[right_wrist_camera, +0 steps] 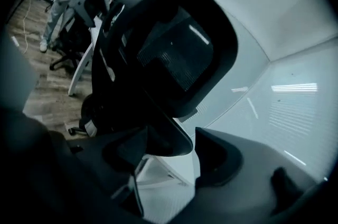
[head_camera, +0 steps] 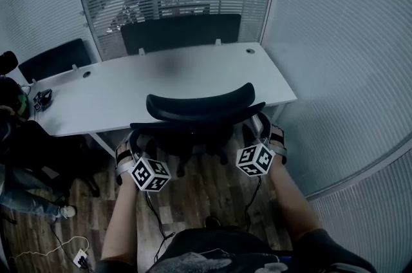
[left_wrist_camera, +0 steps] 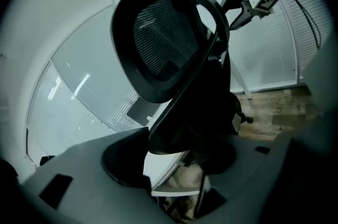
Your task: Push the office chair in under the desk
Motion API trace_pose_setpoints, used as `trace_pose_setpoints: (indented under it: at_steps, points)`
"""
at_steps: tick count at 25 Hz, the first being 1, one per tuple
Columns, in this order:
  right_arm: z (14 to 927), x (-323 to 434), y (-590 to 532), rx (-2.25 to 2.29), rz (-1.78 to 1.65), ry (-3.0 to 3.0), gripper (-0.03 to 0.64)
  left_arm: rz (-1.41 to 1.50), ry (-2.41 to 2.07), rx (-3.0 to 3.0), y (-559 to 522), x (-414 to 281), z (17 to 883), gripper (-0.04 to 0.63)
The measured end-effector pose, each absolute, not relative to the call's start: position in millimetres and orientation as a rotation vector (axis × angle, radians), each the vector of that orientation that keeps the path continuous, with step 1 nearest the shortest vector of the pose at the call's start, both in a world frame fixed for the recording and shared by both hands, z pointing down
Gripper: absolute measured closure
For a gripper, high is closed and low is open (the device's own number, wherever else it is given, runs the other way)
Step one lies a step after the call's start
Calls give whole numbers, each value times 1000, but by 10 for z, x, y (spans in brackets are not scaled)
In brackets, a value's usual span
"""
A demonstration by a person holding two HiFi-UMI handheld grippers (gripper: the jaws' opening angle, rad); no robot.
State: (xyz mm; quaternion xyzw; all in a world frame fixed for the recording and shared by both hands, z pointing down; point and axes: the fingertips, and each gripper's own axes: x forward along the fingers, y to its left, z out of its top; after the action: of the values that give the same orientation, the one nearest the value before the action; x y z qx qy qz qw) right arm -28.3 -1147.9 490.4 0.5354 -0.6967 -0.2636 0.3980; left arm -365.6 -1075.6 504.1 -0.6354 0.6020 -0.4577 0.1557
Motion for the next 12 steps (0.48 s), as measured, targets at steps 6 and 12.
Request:
trace_pose_setpoints:
  at_steps: [6,12]
  points:
    - [4586,-600,-10943,1504,-629,-1903,473,-1061,1832,-1910,-10212,-3615,4714,527]
    - [4519,-870,-10250,1571,-549,-1984,580,-840,1887,-2119,-9570,-3507,4552,576]
